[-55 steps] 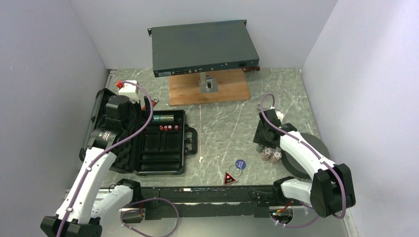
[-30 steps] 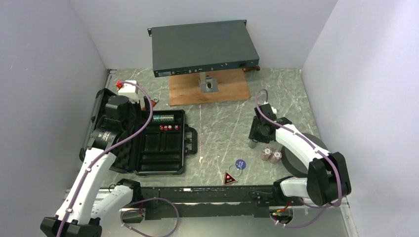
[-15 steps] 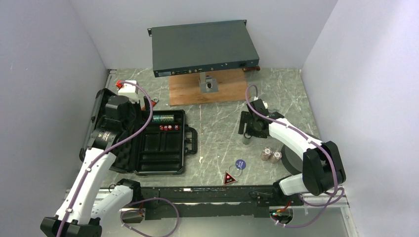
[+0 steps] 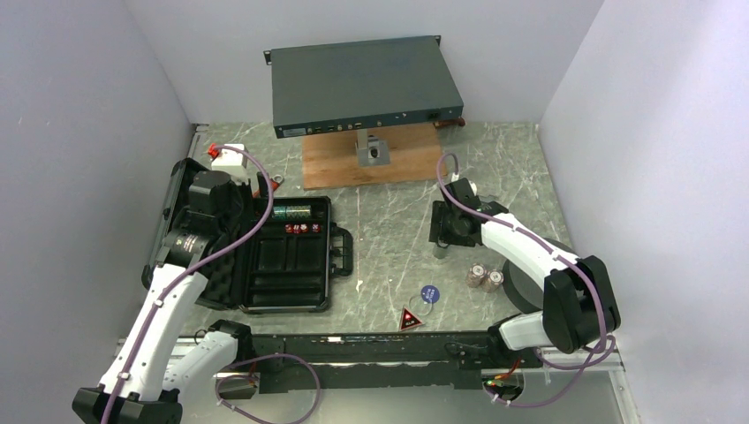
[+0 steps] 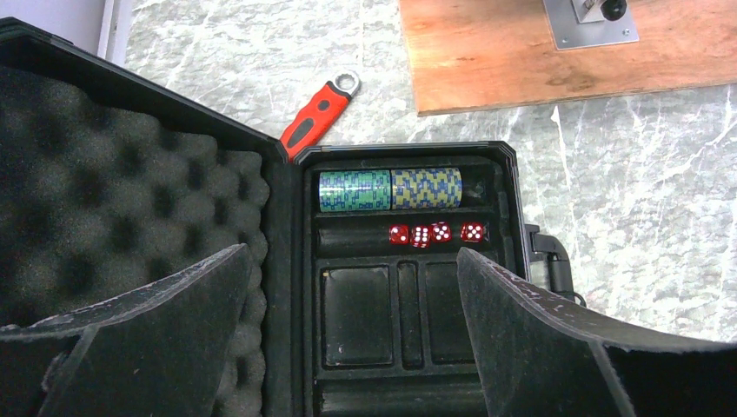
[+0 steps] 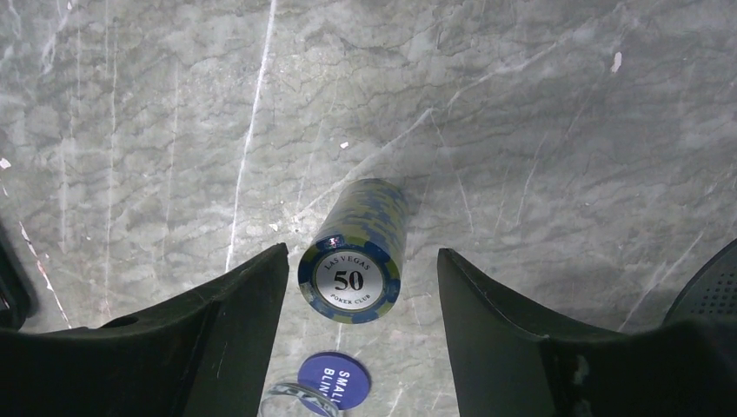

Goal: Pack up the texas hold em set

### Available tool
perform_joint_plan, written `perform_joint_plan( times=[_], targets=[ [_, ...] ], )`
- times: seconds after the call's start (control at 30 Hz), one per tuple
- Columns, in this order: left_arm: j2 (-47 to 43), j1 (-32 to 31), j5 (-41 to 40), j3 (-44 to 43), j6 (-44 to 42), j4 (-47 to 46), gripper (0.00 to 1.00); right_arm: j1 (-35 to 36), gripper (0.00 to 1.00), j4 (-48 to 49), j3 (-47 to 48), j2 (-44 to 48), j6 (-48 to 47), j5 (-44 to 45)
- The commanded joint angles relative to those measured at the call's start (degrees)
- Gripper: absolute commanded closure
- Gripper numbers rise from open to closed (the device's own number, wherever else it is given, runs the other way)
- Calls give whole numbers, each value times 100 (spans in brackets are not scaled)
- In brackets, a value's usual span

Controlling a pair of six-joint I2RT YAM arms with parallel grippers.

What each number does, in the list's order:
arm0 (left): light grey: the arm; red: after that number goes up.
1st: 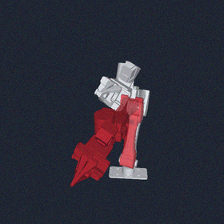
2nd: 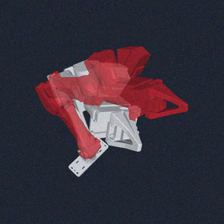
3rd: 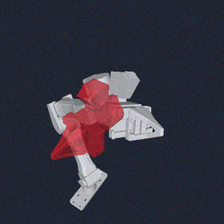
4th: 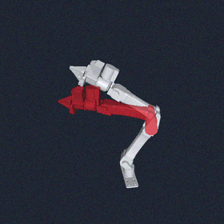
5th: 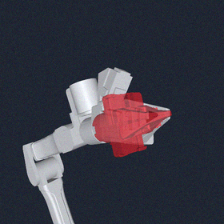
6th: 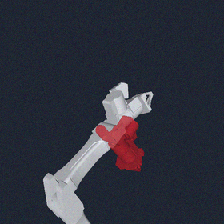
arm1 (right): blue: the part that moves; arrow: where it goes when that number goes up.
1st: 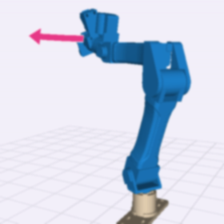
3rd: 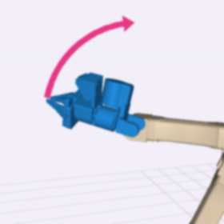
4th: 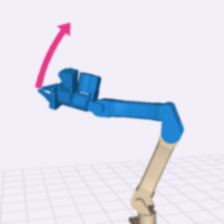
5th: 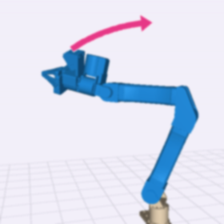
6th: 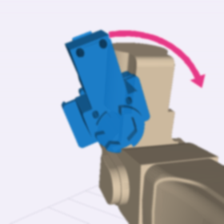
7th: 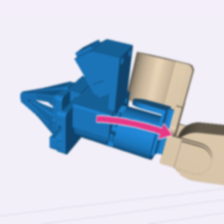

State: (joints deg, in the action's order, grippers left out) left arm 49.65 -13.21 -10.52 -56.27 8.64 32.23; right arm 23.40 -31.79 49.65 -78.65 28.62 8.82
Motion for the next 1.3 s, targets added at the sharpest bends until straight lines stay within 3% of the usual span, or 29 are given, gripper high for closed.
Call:
perform_joint_plan(
  times=[0.0, 0.17, 0.43, 0.7, 0.97, 1.27],
  targets=[
    [-8, -15, -2, -262, -47, -49, 5, 42, 33, 62, -47, 14, -94, -38],
    [-8, -15, 13, -255, -56, -58, 5, 75, 42, 94, -74, -20, -107, -82],
    [-103, -15, 396, -211, -129, -166, 5, 103, 73, 54, -48, 43, -164, -208],
    [-246, -15, 1028, -74, -135, -441, 0, 130, 87, -156, 471, 499, -309, -714],
    [-824, -23, 2565, 421, -428, -1196, 0, 130, 100, 706, 11, 1252, -244, -2181],
    [-998, -181, 4737, 610, -736, -1567, 0, 130, 100, 1650, -166, 1429, -185, -3649]
  ],
)
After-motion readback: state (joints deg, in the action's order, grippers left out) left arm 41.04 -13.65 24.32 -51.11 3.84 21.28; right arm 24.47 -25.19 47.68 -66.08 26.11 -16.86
